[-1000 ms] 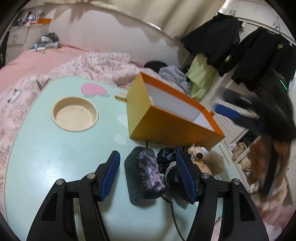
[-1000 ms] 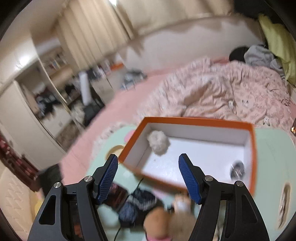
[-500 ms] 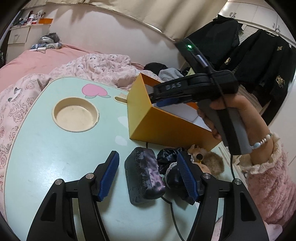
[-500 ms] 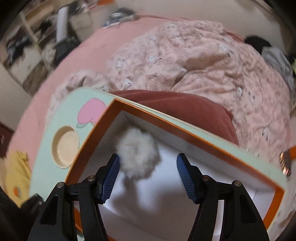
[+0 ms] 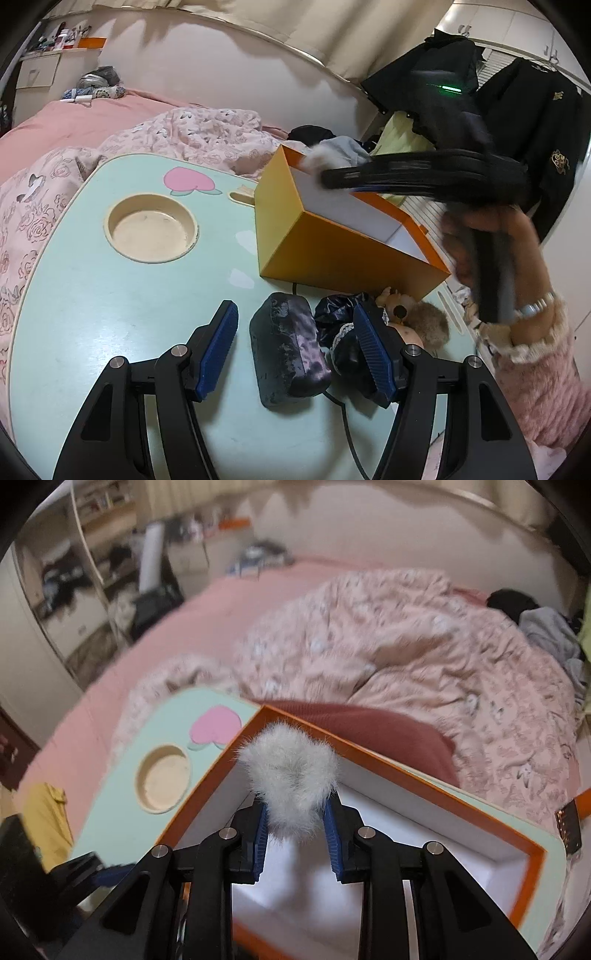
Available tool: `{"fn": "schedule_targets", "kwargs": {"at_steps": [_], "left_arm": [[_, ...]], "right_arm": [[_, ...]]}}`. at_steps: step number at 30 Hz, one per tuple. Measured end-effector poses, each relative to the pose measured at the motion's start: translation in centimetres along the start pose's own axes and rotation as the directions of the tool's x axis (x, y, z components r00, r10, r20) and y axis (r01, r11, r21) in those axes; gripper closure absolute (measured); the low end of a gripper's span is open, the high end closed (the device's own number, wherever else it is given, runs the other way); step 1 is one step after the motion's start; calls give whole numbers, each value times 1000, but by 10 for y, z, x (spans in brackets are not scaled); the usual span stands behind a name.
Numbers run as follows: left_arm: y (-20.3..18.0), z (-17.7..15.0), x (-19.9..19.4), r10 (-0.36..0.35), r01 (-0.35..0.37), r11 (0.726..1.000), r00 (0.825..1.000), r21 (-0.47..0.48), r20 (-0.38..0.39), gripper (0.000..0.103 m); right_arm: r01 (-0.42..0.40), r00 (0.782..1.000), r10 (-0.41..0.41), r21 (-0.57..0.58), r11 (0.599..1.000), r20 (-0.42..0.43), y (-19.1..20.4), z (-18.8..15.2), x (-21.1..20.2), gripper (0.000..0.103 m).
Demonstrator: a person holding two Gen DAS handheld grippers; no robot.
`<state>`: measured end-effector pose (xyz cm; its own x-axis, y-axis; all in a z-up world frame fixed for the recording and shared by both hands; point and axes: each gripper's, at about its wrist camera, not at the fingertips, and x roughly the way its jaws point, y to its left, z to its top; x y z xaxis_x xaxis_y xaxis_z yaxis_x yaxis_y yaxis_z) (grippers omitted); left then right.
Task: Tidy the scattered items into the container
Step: 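Grasp the white fluffy pompom in the box and lift it out with the right gripper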
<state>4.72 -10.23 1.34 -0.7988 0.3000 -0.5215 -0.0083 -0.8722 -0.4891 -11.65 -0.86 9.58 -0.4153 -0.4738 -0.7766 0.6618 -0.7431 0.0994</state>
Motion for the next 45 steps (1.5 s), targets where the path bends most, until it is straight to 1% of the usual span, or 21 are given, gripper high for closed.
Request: {"fn": "schedule_targets", "kwargs": {"at_steps": [4, 8, 13, 16, 19, 21, 23, 24, 26, 27, 28, 30, 32, 33, 34, 37, 38, 40, 41, 43, 45], "left_arm": [[1, 0, 1, 7, -7, 1000, 1000, -6, 5, 38], [0, 0, 0, 13, -13, 1000, 1000, -2, 12, 38], [-1, -1, 1, 26, -26, 1000, 1000, 4, 10, 38], [-1, -1, 1, 27, -27, 1000, 1000, 5, 11, 38], [0, -1, 0, 25, -25, 1000, 1000, 4, 19, 38], [0, -1, -1, 19, -19, 1000, 1000, 0, 23, 38], [1, 0, -1, 14, -14, 1000, 999, -5, 28, 38], [2, 0, -2, 13, -13, 1000, 999, -7, 32, 38], [2, 0, -3, 10, -10, 1000, 999, -7, 40, 38], [1, 1, -4, 9, -9, 1000, 999, -7, 45, 38], [1, 2, -5, 11, -11, 1000, 999, -7, 52, 38], [-3, 5, -12, 24, -24, 1000, 994, -9, 103, 38], [-17, 13, -22, -22, 20, 1000, 986, 17, 164, 38], [-26, 19, -24, -45, 38, 998, 985, 43, 167, 38], [-41, 30, -23, -48, 36, 996, 987, 85, 153, 38], [-85, 63, -8, 18, -31, 980, 997, 197, 69, 38], [-100, 76, 2, 20, -25, 973, 1000, 229, 24, 38], [-122, 95, 22, 1, 18, 964, 997, 264, -73, 38], [-132, 102, 34, -8, 43, 959, 992, 281, -124, 38], [-155, 116, 70, -3, 89, 937, 970, 338, -245, 38], [-167, 122, 99, 50, 76, 921, 950, 382, -309, 38]], "right_arm": [[-94, 991, 90, 34, 995, 95, -5, -31, -50, 77], [-165, 982, 156, 79, 983, 105, -13, -71, -75, 77], [-181, 982, 173, 124, 976, 73, -14, -110, -70, 77], [-190, 981, 184, 132, 973, 52, -10, -115, -60, 76], [-172, 985, 170, 128, 977, 27, -3, -118, -52, 74], [-201, 980, 195, 152, 968, 49, -4, -123, -54, 63], [-251, 963, 226, 185, 950, 147, -16, -131, -71, 47], [-246, 959, 207, 203, 948, 193, -22, -136, -80, 44], [-169, 957, 95, 262, 950, 273, -37, -150, -100, 41], [-128, 955, 40, 287, 949, 295, -42, -158, -106, 41], [-104, 951, 7, 300, 948, 308, -45, -165, -110, 41], [-87, 940, -30, 324, 942, 340, -48, -180, -114, 41], [-82, 925, -58, 345, 935, 376, -45, -195, -115, 41], [-87, 919, -60, 351, 932, 389, -42, -201, -114, 41], [-95, 916, -56, 350, 932, 398, -38, -204, -112, 41], [-102, 912, -44, 330, 939, 407, -27, -209, -108, 41], [-103, 912, -41, 326, 940, 408, -25, -209, -107, 41], [-108, 910, -37, 324, 940, 412, -26, -207, -106, 41], [-110, 910, -37, 328, 938, 412, -26, -206, -106, 41], [-126, 907, -32, 345, 930, 420, -29, -208, -107, 40], [-149, 903, -24, 366, 919, 428, -35, -212, -108, 38]]}}
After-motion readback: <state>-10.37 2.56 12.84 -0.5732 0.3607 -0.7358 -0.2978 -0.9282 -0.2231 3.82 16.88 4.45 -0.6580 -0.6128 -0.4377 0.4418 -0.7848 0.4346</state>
